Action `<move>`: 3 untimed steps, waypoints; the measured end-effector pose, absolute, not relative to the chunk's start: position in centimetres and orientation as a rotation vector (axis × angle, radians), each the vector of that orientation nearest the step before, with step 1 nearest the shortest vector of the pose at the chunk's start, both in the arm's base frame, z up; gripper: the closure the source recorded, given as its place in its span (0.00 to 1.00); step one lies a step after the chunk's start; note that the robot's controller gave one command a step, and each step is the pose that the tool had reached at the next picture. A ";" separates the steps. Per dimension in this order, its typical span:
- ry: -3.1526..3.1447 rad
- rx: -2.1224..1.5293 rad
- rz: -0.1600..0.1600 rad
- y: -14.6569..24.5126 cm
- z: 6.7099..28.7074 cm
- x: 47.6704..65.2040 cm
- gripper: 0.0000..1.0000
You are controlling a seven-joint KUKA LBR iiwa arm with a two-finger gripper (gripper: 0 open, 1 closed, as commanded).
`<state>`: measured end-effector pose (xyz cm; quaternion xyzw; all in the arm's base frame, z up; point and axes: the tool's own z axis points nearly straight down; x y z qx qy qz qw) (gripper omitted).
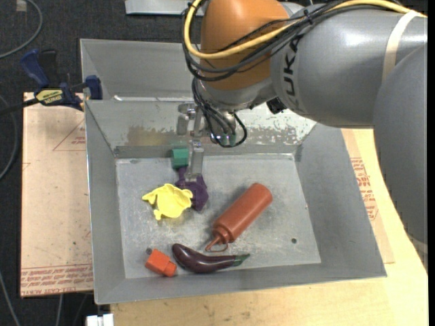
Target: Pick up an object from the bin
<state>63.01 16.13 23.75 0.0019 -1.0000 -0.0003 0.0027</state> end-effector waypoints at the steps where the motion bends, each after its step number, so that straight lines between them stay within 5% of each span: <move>1: -3.144 0.002 -0.003 16.0 24.3 63.1 0.00; 2: -3.144 0.059 -0.003 14.9 17.9 61.5 0.00; 3: -3.139 0.037 -0.004 13.5 15.7 58.1 0.00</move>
Offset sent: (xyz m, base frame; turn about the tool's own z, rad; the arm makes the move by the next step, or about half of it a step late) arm -0.0431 -0.0326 -0.1675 -0.0951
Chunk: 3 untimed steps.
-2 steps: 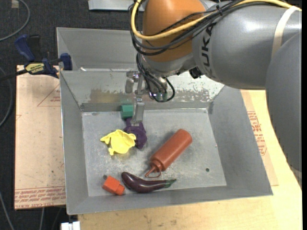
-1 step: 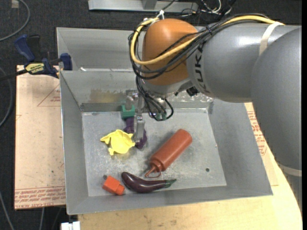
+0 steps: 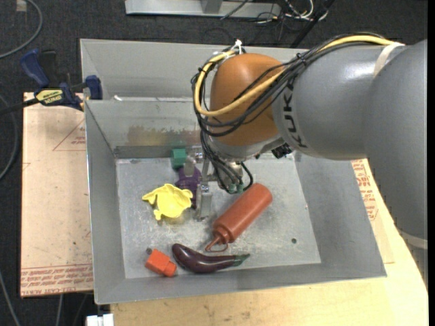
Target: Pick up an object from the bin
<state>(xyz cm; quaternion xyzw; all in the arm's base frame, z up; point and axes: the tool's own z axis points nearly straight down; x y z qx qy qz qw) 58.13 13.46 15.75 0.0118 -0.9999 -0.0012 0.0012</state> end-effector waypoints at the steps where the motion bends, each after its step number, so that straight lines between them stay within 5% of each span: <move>1: -3.135 0.293 -0.004 13.4 13.4 59.8 0.00; 2: -3.137 0.231 -0.007 14.1 7.6 59.5 0.00; 3: -3.138 0.277 -0.008 14.2 6.2 60.1 1.00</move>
Offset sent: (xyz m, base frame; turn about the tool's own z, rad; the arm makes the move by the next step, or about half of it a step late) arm 0.0109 0.0074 -0.0875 -0.1189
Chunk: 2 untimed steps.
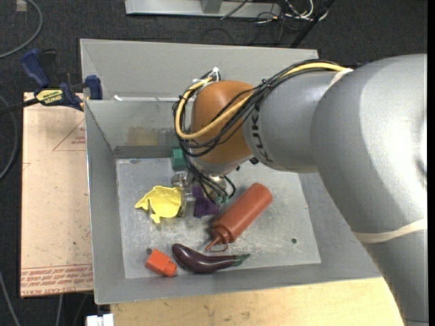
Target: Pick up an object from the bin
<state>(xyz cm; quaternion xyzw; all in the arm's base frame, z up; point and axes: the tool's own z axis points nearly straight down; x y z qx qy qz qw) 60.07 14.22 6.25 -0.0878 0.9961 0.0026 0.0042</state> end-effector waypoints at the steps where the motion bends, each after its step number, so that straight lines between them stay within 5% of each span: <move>1: 3.120 -0.282 0.007 14.2 6.5 60.1 1.00; 2: 3.121 -0.284 0.007 14.2 7.0 60.1 1.00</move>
Offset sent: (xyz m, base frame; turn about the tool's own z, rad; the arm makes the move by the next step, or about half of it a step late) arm 0.0000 0.0001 0.0366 0.0000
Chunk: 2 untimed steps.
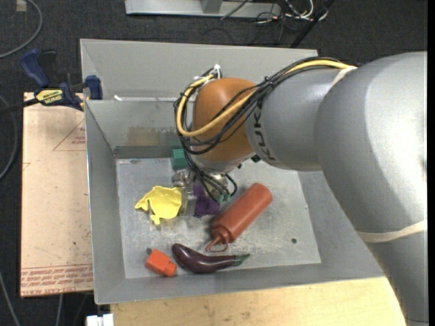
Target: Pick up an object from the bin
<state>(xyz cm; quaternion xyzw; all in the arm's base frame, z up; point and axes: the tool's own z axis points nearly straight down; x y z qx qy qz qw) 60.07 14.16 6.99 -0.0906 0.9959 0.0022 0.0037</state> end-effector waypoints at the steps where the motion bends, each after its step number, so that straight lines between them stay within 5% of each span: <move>1: 3.127 -0.283 0.006 14.1 8.3 59.9 1.00; 2: 3.128 -0.282 0.006 14.1 10.6 59.9 1.00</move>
Offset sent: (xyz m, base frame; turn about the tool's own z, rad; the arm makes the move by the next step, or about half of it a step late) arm -0.0001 0.0000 0.0212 0.0000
